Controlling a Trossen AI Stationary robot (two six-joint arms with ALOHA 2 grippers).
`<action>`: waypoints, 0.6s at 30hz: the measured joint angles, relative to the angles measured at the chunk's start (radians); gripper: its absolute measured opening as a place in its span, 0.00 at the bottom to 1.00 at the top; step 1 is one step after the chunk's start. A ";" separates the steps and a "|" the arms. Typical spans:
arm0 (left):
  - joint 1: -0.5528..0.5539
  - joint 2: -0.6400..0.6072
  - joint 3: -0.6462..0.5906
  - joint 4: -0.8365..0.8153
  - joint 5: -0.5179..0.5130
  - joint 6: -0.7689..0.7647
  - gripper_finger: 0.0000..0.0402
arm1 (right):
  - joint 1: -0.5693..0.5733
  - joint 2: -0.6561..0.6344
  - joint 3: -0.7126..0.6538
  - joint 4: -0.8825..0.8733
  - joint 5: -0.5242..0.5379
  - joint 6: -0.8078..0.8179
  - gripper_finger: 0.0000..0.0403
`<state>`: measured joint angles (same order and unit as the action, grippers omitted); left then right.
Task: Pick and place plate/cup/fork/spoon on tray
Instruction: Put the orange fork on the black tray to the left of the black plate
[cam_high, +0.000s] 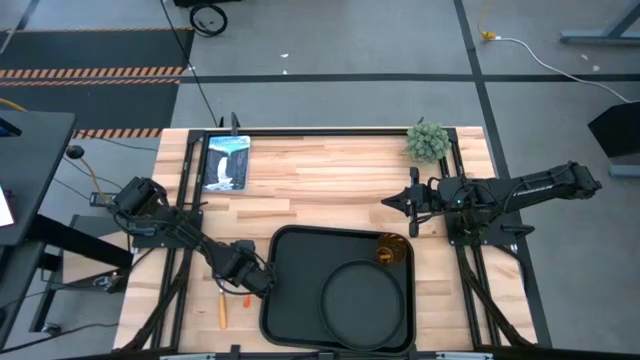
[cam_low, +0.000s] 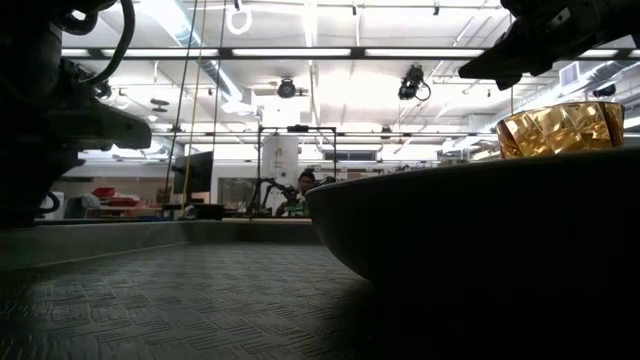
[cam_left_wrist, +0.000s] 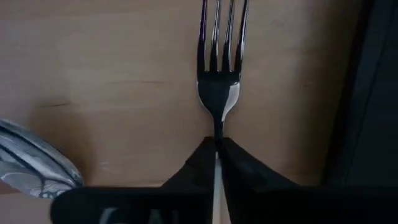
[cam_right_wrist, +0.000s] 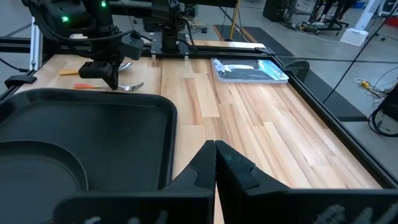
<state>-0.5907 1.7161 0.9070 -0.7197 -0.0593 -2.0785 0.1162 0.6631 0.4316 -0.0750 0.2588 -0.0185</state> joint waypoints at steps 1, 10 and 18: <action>0.000 0.000 0.000 -0.001 0.000 0.000 0.04 | 0.000 0.000 0.000 0.000 0.000 0.000 0.03; 0.002 -0.028 -0.003 -0.014 -0.018 0.030 0.04 | 0.000 0.000 0.000 0.000 0.000 0.000 0.03; 0.005 -0.114 -0.006 -0.074 -0.100 0.030 0.04 | 0.000 0.000 0.000 0.000 0.000 0.000 0.03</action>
<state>-0.5856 1.6022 0.9012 -0.7935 -0.1595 -2.0490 0.1158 0.6628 0.4316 -0.0750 0.2588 -0.0185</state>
